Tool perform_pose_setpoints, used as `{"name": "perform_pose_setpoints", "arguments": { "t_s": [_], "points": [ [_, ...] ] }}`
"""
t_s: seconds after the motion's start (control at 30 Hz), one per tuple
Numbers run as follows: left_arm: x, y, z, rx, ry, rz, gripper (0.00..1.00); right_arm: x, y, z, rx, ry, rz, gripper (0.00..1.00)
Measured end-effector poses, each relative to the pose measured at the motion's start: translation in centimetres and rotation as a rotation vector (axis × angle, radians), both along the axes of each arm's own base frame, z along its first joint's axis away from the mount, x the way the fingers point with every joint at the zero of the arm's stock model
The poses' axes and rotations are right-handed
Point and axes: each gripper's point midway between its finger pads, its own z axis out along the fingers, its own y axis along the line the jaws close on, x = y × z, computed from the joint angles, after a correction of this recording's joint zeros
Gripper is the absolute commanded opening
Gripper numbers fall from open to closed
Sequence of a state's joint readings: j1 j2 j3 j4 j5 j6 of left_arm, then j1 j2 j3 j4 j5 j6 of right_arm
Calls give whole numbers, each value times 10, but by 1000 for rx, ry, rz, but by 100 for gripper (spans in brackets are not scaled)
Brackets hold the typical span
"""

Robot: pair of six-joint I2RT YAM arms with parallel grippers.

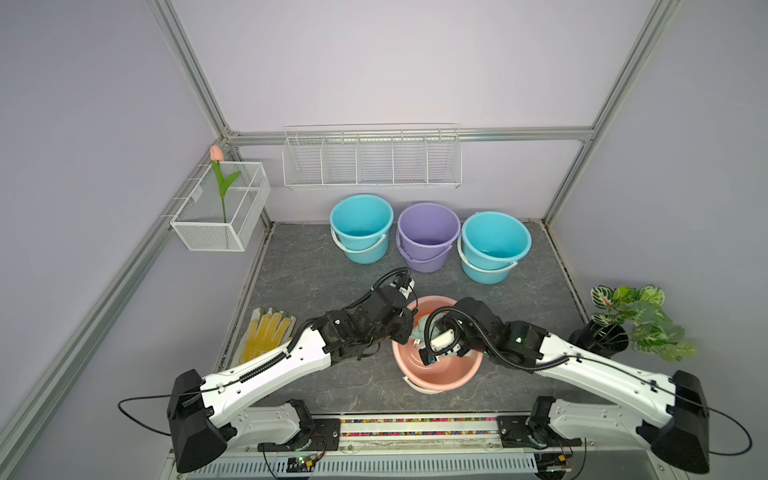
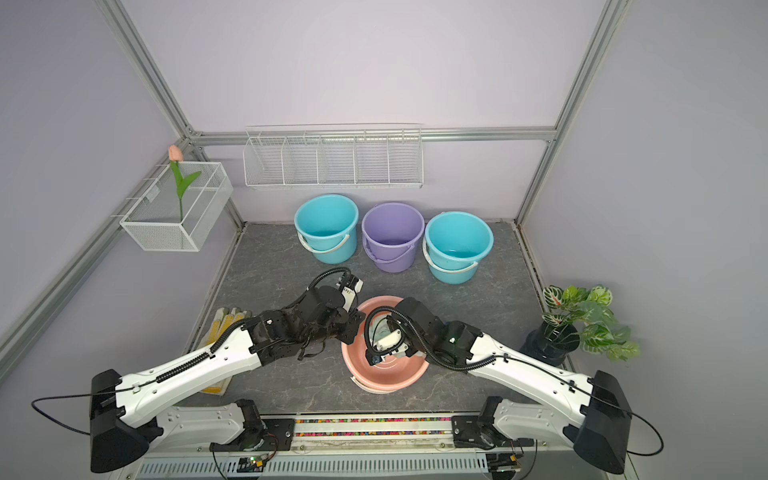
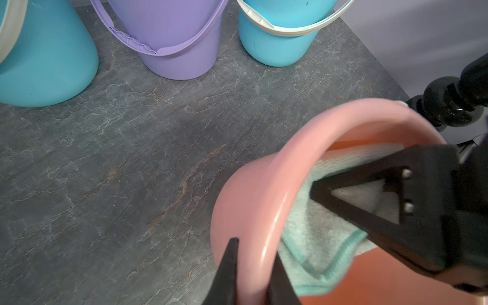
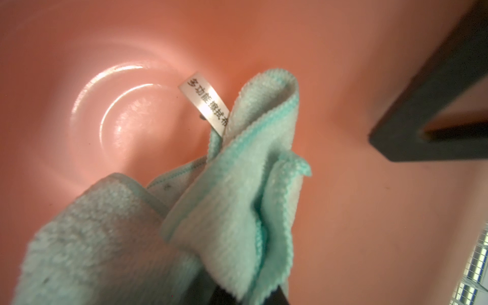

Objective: Wipe the inside of the bucket with a cloth
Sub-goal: Wipe the dirt from the inside of the bucket.

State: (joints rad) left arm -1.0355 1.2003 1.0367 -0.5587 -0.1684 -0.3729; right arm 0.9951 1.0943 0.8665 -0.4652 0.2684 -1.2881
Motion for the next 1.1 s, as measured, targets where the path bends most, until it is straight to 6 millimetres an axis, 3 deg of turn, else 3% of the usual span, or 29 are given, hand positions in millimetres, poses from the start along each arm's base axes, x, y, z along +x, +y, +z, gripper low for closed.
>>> {"name": "perform_pose_setpoints", "arguments": {
  "t_s": [0.3, 0.43, 0.8, 1.1],
  "points": [
    [3, 5, 4, 2, -25, 21, 0, -17, 2, 55, 227, 164, -239, 7],
    [4, 6, 5, 3, -31, 28, 0, -22, 3, 59, 316, 286, -408, 7],
    [6, 11, 10, -7, -53, 44, 0, -25, -21, 8, 381, 542, -1001, 7],
    [5, 12, 11, -9, -55, 46, 0, -40, -15, -44, 301, 679, -1221, 7]
  ]
}}
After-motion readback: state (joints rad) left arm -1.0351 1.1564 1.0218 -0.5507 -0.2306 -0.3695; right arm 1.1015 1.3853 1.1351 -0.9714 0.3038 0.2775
